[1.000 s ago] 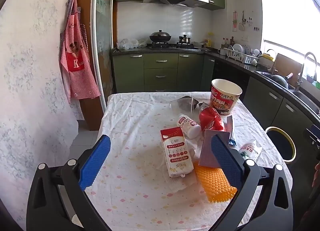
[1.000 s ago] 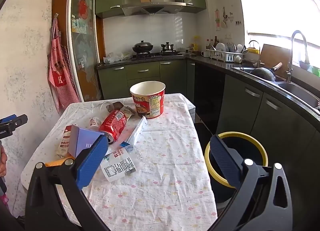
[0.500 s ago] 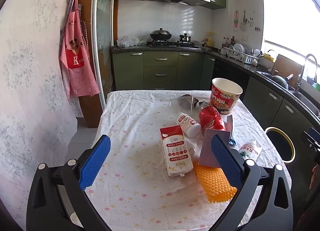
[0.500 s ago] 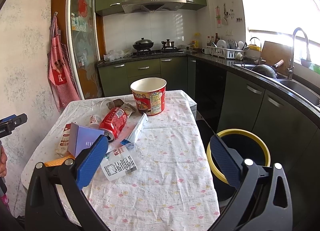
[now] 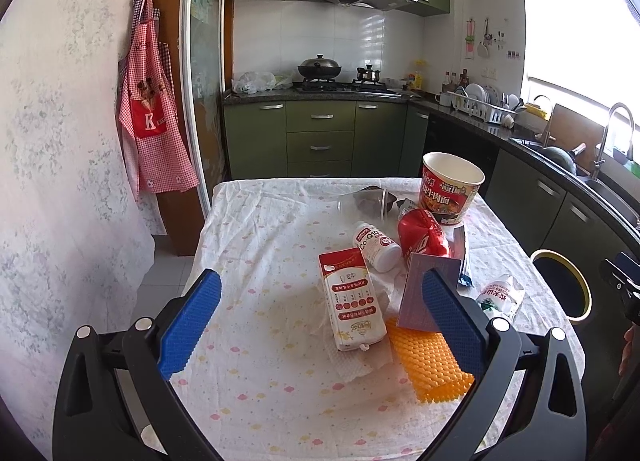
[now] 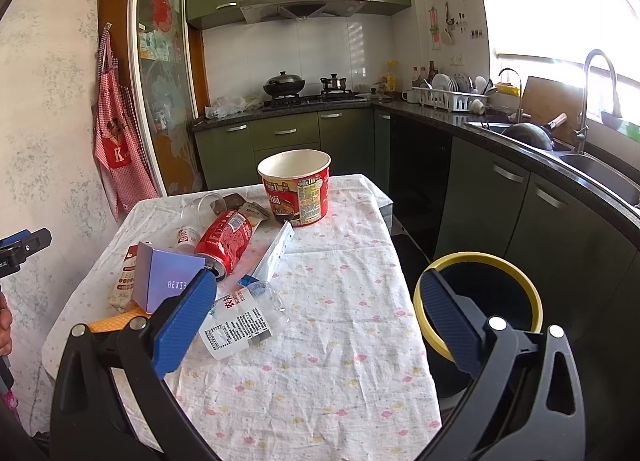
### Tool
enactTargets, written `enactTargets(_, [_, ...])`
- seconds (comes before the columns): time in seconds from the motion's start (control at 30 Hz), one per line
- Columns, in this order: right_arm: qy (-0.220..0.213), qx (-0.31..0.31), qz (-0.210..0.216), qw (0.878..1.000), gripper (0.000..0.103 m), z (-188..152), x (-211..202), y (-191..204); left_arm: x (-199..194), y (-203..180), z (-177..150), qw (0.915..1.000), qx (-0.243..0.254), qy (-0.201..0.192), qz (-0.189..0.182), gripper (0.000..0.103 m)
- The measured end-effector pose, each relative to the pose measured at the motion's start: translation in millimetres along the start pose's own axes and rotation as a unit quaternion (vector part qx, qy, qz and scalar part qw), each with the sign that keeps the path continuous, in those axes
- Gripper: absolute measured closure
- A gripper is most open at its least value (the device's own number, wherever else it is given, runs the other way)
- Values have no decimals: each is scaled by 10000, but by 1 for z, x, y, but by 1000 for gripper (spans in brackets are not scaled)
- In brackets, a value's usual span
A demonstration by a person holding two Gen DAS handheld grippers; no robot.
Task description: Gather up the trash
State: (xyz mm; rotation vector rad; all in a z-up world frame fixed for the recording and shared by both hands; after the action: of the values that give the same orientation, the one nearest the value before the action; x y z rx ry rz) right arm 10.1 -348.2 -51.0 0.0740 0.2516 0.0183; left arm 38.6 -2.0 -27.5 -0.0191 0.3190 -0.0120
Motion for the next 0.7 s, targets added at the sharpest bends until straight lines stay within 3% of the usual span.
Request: enactTargets(0.7, [102, 63, -12, 9999, 6, -2, 6, -5, 5, -5, -4, 10000, 64, 52, -22, 4])
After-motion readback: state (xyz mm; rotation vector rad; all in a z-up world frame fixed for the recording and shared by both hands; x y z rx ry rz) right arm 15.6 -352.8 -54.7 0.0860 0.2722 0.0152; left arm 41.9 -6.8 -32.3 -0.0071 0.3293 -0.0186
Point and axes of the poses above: each gripper's, at about its wrist camera, not at the fingertips, and x roughly the way its jaws point, y to its left, z to its top, the point moved 4 cm from there along x, roughly the way its jaws point, and after that the axes turned 14 degrees about -y, right-handed, at the moved point
